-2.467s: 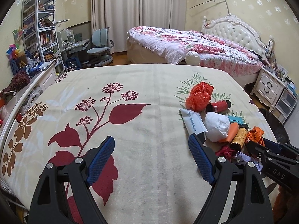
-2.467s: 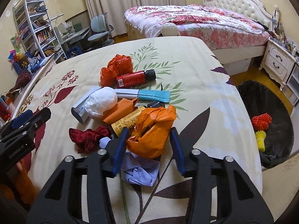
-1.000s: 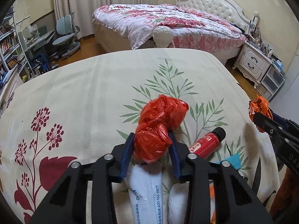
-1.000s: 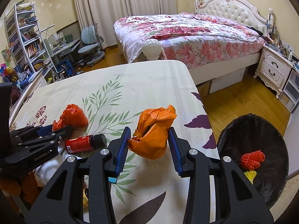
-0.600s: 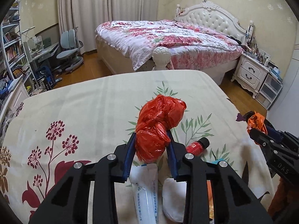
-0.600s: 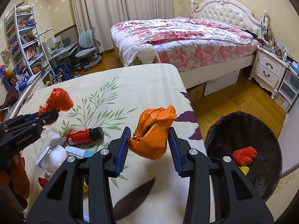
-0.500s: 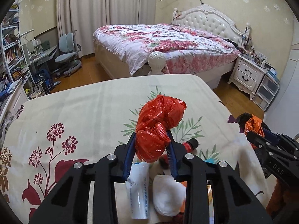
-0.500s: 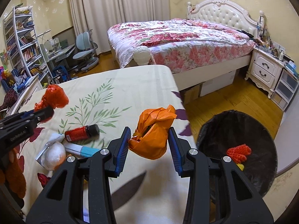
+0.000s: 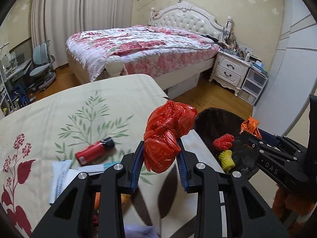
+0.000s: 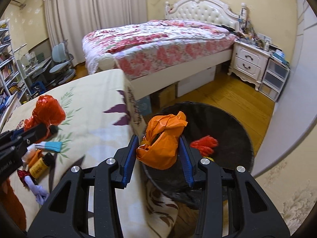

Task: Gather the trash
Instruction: 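Carry both bags over the black bin and open both tools to drop them, then move both open tools back to the remaining items on the bed, then grasp the lavender cloth with the right tool while the left tool grasps the dark red ribbon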

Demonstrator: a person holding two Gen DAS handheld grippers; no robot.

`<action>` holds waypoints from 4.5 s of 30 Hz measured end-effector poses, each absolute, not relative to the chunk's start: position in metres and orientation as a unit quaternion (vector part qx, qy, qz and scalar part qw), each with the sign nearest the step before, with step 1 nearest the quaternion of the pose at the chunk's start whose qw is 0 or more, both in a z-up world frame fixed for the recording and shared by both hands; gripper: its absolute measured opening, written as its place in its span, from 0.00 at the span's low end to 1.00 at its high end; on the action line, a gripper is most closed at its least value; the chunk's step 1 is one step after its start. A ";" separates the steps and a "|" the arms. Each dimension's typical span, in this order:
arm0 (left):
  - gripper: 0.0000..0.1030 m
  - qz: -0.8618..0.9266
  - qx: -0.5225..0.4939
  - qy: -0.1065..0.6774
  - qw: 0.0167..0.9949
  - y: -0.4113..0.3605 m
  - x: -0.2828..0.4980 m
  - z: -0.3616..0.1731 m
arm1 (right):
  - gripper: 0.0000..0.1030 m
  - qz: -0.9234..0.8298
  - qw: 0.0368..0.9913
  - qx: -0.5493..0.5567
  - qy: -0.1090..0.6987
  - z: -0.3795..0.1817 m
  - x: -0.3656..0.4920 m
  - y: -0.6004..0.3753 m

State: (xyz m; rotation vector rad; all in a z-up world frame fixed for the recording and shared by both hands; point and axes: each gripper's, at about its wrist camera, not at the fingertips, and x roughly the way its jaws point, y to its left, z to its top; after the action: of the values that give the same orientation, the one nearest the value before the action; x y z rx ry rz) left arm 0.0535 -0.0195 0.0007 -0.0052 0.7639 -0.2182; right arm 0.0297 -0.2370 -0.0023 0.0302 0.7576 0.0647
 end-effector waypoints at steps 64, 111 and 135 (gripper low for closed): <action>0.78 0.000 0.022 0.366 0.930 0.031 -0.011 -0.010 | 0.90 0.033 0.940 0.005 0.340 0.007 -0.034 -0.210; 0.78 0.042 -0.003 0.399 0.916 0.103 -0.048 -0.050 | 0.45 0.162 0.900 -0.070 0.399 -0.035 -0.053 -0.106; 0.36 -0.007 0.000 0.410 0.912 0.082 -0.040 -0.056 | 0.45 0.156 0.903 -0.037 0.399 -0.037 -0.048 -0.129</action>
State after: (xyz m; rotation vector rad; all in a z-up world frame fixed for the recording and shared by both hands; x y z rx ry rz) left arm -0.0395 0.0825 -0.0560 0.0003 0.8459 -0.0136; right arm -0.0480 -0.1290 -0.0366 -0.0774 0.8245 0.3217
